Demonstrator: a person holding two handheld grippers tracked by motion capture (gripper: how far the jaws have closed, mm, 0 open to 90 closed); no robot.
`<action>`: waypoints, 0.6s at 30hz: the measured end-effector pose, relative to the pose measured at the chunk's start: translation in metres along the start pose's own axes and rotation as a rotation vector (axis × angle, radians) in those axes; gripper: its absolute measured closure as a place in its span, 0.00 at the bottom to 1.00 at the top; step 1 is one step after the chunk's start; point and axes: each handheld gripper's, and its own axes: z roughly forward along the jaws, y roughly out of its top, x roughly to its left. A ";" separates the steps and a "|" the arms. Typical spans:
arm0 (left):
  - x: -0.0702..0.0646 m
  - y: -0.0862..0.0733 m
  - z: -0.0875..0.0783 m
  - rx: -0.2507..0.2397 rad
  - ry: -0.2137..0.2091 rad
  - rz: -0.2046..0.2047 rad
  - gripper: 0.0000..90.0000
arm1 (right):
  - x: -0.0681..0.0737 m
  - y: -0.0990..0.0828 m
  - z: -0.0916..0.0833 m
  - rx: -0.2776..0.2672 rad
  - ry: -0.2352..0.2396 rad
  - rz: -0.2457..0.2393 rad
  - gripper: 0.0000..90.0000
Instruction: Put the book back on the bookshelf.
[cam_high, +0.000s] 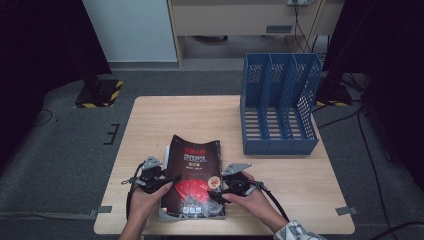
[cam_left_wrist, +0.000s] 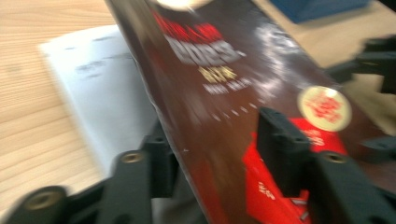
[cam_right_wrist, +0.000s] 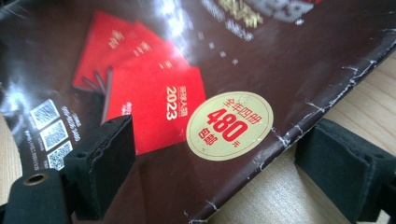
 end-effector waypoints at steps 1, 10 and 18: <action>0.000 0.000 0.000 0.000 0.000 0.000 0.49 | 0.000 0.000 0.000 0.000 0.000 0.000 0.14; 0.019 -0.007 -0.007 0.064 0.193 0.043 0.44 | 0.002 0.000 0.000 0.004 -0.012 -0.010 0.14; 0.020 -0.014 0.004 0.162 0.156 0.031 0.45 | 0.002 0.000 0.001 0.007 -0.015 -0.013 0.14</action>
